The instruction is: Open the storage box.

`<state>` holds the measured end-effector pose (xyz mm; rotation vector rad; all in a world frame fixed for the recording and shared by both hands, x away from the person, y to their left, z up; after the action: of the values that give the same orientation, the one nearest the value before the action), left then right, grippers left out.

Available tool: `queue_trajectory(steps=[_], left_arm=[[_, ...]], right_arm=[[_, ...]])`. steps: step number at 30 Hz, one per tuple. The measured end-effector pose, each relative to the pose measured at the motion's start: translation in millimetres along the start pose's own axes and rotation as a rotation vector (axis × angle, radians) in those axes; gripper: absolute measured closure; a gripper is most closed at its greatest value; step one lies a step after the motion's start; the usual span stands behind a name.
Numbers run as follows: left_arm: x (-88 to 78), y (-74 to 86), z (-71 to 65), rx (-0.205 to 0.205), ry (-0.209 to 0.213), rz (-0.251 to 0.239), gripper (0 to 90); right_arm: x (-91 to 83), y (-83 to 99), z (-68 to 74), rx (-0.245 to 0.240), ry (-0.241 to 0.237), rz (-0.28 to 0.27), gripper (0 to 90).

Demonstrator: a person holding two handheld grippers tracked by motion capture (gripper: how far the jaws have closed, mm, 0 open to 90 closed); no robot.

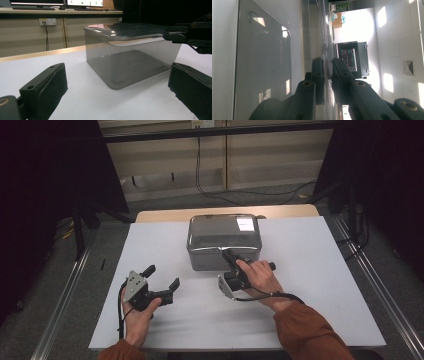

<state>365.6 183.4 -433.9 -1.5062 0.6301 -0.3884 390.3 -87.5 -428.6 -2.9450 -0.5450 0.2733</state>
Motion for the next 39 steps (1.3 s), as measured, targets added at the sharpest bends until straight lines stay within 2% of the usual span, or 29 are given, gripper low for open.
queue_trajectory(steps=[2,4,13,15,18,22,24,25,26,28,30,32,35,37,39], left_arm=[[3.8,-0.8,1.0,-0.021,0.0,-0.012,2.1],[6.6,-1.7,2.8,0.001,0.005,-0.003,2.2],[28.1,-13.0,4.7,0.025,0.027,-0.018,2.3],[34.6,-14.5,5.7,0.022,0.036,-0.022,2.6],[45.9,-16.3,7.3,0.045,0.053,-0.006,2.8],[61.9,-19.0,9.9,0.062,0.055,-0.005,3.2],[70.5,-18.1,11.2,0.046,0.061,0.0,3.7],[74.6,-16.8,11.0,0.04,0.061,0.019,4.7],[78.0,-16.2,11.0,0.065,0.06,0.025,4.4],[83.7,-16.8,10.9,0.077,0.05,0.002,5.2],[89.4,-17.2,11.7,0.061,0.049,0.002,5.6],[94.2,-17.6,12.8,0.092,0.044,0.015,5.6],[99.3,-21.2,15.1,0.063,0.042,-0.003,5.7],[101.9,-23.9,16.2,0.078,0.034,-0.01,5.8],[104.6,-23.2,17.4,0.081,0.036,0.004,6.6]], right_arm=[[0.3,0.5,-0.4,0.006,-0.003,-0.004,80.8],[0.0,0.5,-1.2,0.01,0.004,-0.004,80.8],[0.6,0.8,-2.9,0.015,0.005,-0.01,80.7],[0.8,0.6,-3.3,0.012,0.005,-0.01,80.7],[0.9,0.2,-4.8,0.015,0.01,-0.008,80.7],[1.8,0.1,-7.7,0.01,0.012,-0.016,80.7],[1.9,0.5,-8.6,0.016,0.014,-0.013,80.5],[1.9,0.5,-8.9,0.019,0.017,-0.012,80.4],[2.3,0.5,-9.3,0.021,0.017,-0.014,80.3],[2.5,0.6,-9.4,0.027,0.017,-0.012,80.2],[3.2,0.9,-10.1,0.027,0.018,-0.015,80.1],[3.8,1.1,-11.5,0.026,0.023,-0.017,80.0],[4.2,0.7,-14.3,0.032,0.028,-0.018,80.2],[4.6,1.1,-16.2,0.035,0.032,-0.017,80.4],[5.3,1.3,-18.6,0.043,0.034,-0.017,80.1]])
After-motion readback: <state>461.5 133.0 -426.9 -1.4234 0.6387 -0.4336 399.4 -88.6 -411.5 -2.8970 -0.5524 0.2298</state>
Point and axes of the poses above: each handheld gripper's, and its own axes: x roughly forward along the jaws, y roughly out of its underside, z roughly to its left, the point moved 3 cm from there along x, roughly forward along the jaws, and after that the axes turned 2 degrees about -z, right-handed, at the moved point
